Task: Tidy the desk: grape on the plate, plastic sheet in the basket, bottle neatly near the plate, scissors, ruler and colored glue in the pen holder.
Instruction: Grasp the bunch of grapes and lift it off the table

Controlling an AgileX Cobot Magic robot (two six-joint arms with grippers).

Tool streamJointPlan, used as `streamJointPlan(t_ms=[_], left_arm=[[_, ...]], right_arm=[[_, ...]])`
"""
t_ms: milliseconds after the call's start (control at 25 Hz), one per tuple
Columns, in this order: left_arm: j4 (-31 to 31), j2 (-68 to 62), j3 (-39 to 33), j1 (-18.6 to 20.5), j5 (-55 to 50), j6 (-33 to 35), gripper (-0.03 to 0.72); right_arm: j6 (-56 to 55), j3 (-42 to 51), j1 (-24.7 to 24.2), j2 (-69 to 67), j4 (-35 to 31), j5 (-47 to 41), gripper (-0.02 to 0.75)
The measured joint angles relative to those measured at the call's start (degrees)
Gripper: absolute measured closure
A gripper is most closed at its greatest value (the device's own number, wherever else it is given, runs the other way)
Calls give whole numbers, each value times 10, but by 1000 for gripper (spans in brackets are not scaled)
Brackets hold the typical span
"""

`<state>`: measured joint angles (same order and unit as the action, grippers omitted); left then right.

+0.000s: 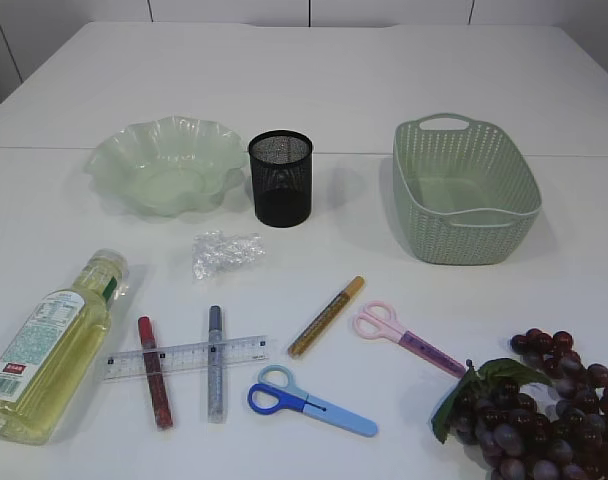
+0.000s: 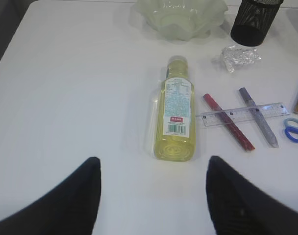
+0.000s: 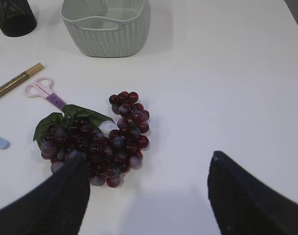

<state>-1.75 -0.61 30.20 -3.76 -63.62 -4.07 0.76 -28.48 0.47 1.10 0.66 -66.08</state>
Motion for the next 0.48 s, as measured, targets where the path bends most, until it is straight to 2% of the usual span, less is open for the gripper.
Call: streamJointPlan(t_ms=[480], left_arm=[[0,0,0,0,0,0,200]], right_arm=[[0,0,0,0,1,0,151]])
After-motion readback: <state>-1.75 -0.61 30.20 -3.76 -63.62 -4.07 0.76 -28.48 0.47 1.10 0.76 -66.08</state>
